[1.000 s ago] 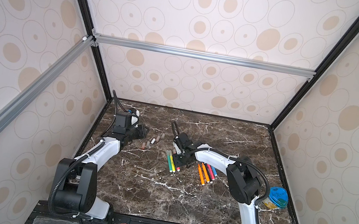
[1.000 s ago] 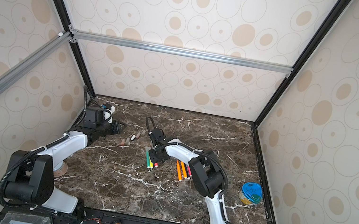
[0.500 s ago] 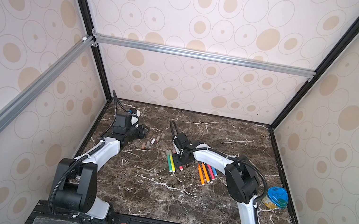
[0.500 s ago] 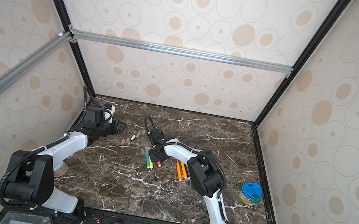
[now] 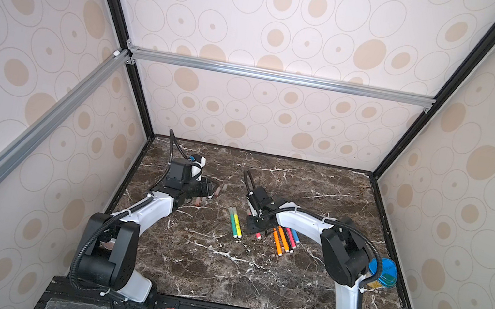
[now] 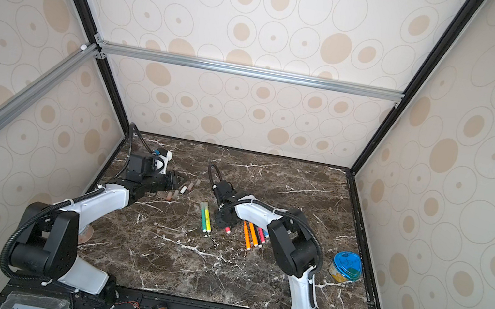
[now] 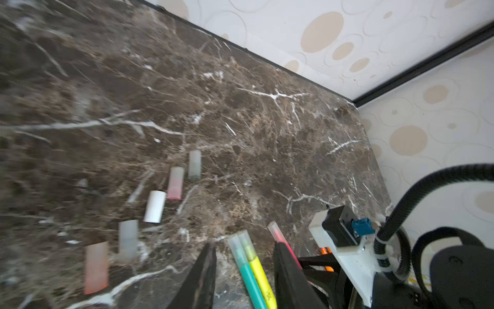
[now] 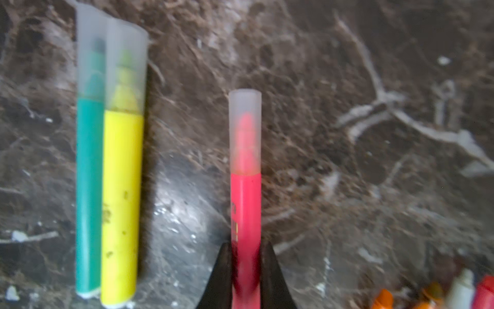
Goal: Remove pen caps from pens
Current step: Pick up the pen from the center of the table, then open the pen cap on the pen.
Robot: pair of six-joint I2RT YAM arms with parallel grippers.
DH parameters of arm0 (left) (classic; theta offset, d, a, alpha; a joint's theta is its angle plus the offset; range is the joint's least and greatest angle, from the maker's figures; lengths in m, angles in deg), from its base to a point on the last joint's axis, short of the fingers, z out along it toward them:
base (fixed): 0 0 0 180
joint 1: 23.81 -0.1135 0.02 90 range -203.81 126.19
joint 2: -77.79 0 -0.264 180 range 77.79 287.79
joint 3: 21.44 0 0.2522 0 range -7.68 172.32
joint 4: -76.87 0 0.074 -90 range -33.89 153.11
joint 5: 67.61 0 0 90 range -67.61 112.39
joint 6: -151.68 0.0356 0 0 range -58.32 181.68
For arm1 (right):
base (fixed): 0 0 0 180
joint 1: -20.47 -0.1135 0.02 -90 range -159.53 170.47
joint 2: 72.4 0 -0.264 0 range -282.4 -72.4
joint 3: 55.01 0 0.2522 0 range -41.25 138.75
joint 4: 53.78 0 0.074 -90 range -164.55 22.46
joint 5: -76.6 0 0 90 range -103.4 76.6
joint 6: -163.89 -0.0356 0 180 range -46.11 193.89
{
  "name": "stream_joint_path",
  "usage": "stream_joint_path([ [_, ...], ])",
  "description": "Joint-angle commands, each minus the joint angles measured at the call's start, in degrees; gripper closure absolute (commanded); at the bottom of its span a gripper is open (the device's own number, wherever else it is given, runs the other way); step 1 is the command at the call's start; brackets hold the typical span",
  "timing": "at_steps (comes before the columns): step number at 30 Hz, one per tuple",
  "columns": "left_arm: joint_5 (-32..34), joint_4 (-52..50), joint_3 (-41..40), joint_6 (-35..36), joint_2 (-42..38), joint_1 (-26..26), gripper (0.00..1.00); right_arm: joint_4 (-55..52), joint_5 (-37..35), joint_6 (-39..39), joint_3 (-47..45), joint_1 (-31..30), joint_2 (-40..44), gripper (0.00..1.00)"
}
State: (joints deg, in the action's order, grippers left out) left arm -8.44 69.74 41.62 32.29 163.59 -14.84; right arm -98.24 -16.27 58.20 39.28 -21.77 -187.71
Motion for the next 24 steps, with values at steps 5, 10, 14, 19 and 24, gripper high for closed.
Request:
stream_joint_path([
  [5, -5.45, 11.83, -2.07, -6.81, 3.44, 7.28, 0.64, 7.01, 4.58, 2.37, -6.92, 2.11, 13.59, 1.0],
  [10, -6.31, 13.79, 0.2, -8.76, 5.74, 11.07, 0.64, 9.25, 7.21, 2.14, -8.71, 2.29, 17.23, 1.0],
  [14, -7.56, 16.15, 1.61, -10.72, 7.46, 12.69, 0.64, 10.23, 8.17, 1.81, -9.3, 2.34, 18.38, 1.0],
  [19, -8.0, 17.55, 2.88, -12.08, 8.24, 13.94, 0.64, 10.78, 9.02, 1.68, -9.61, 2.36, 19.13, 1.0],
  [24, -8.36, 18.39, 4.09, -12.95, 9.59, 14.38, 0.64, 11.63, 9.62, 1.54, -10.25, 2.36, 20.03, 1.0],
])
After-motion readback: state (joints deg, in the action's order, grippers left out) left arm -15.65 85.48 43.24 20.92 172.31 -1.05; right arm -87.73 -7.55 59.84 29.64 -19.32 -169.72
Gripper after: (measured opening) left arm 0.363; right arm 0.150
